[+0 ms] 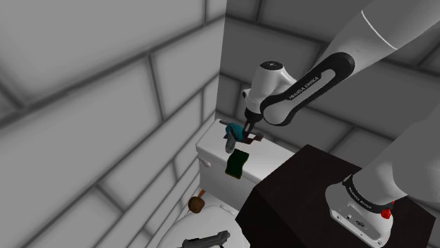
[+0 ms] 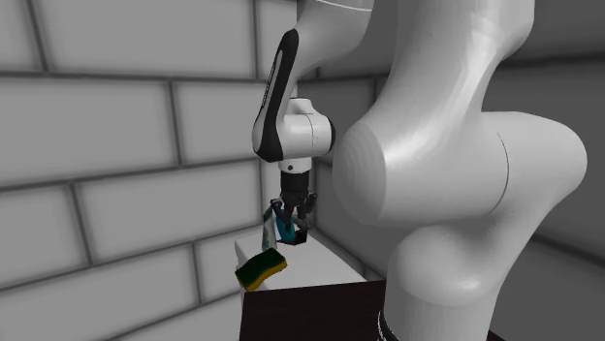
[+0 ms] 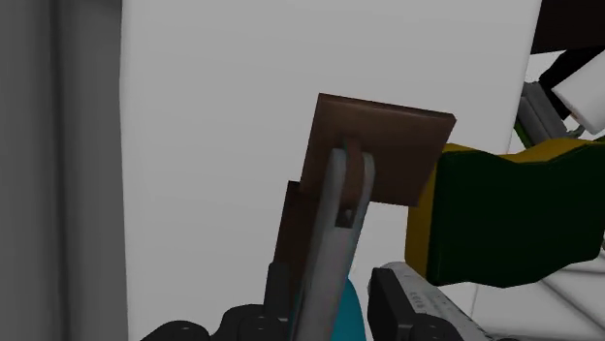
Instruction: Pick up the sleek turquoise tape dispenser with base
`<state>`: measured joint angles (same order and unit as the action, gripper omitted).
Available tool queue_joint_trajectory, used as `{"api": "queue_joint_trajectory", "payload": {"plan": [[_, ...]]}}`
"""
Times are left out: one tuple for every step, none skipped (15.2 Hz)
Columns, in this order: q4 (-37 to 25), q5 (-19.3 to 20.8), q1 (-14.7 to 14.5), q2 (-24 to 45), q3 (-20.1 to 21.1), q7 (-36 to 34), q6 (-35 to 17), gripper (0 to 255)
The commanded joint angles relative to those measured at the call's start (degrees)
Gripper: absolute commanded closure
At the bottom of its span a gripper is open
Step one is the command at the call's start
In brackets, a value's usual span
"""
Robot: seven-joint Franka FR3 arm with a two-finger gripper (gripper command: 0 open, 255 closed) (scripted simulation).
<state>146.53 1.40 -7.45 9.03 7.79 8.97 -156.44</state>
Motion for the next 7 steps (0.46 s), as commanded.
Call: {"api": "queue_joint_trajectory", "payload": {"plan": [[0.17,-0.60,0.23,-1.81,0.19,0.56,1.64,255],[0.18,-0.86,0.28,-2.65,0.28,0.75,2.46,255],[0.17,-1.12,0.31,-3.48,0.35,0.92,3.29,255],[0.15,-1.36,0.33,-4.31,0.41,1.09,4.13,255],[0.11,-1.60,0.35,-5.12,0.47,1.25,4.97,255],[0.11,-1.64,0.34,-5.25,0.47,1.28,5.10,255],[0.11,-1.63,0.34,-5.24,0.46,1.28,5.10,255]]}}
